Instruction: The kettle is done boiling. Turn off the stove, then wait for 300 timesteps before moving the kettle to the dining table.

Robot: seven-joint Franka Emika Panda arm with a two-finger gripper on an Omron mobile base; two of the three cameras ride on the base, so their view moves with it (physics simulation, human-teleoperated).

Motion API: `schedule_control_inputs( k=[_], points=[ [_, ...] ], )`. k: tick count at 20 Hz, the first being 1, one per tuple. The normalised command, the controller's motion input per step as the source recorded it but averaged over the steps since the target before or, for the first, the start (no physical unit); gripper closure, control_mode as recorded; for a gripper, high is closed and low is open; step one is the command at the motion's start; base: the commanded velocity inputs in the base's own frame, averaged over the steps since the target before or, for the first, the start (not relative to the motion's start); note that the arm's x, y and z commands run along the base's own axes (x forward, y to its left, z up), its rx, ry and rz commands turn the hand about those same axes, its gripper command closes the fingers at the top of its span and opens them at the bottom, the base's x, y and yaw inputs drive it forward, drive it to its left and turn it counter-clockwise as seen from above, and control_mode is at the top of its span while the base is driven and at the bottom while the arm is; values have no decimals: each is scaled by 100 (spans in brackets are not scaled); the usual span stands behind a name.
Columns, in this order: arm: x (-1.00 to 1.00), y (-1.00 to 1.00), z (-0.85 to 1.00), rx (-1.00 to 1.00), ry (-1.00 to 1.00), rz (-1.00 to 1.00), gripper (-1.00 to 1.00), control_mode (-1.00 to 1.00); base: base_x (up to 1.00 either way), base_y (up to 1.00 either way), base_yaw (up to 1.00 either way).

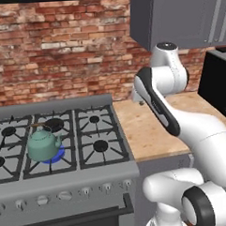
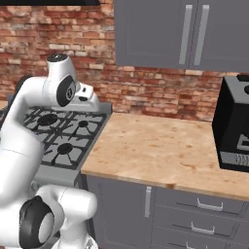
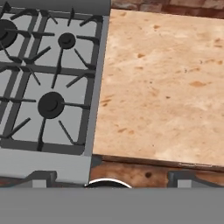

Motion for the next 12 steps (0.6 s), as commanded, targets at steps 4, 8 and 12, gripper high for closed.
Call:
schedule_control_inputs(
  k=[4,8,12],
  points=[
    [-22,35,-3,-2,-14,0,-100,-100,0,0,0],
    [-7,31,-1,0,-9,0,-100,-100,0,0,0],
    [-14,16,-1,0,-8,0,-100,-100,0,0,0]
  ],
)
